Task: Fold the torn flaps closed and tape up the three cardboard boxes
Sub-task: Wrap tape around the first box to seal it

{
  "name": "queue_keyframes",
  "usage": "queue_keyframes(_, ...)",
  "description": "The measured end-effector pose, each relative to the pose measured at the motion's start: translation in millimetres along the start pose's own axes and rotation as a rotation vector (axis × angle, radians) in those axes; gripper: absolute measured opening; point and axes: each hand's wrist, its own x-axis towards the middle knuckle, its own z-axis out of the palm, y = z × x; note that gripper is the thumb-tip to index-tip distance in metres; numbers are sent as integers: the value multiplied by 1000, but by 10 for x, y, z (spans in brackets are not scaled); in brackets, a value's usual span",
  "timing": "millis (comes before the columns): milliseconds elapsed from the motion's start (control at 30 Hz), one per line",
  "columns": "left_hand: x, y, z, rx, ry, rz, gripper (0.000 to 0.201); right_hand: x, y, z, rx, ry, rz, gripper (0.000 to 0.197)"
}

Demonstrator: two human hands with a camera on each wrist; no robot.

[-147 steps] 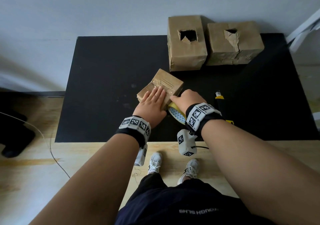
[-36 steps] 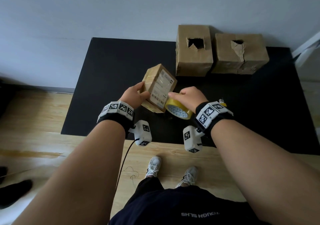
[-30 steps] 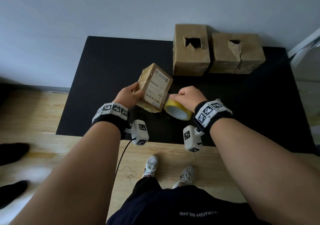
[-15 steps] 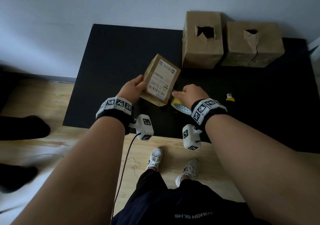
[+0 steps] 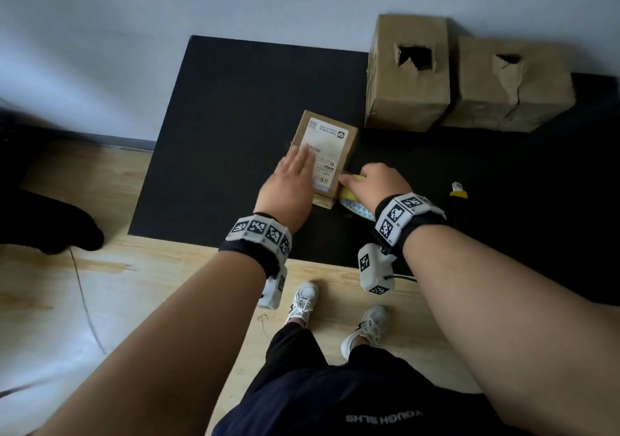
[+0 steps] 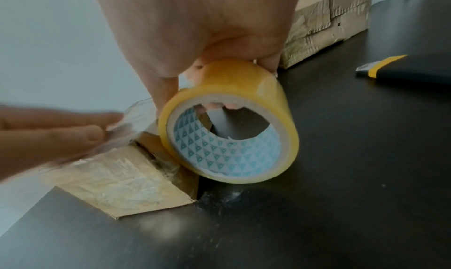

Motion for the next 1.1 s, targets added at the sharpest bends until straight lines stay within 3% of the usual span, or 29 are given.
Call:
queue_keyframes(167,-18,-57,84,100,-95,48,60,24,-7,6,-23,-12,-13,47)
queue_keyframes(300,-4,14,6,128,-75,35,57,49,-11,10,-28,-17,-14,49)
queue_keyframes(433,-57,80,79,137,-89,113,57,38,17,24,-29,-8,-5,50)
queue_keyframes(633,-38,78,56,122,-96,97,54,52,-9,-2,-55,-50,9,50)
queue_keyframes(800,-113,102,119,85,-60,-108,67,35,0,-4,-36,-59,14,47)
queue_keyframes(1100,-170,222,112,165,-18,-27,59,21,-4,-9,-23,-66,22,49)
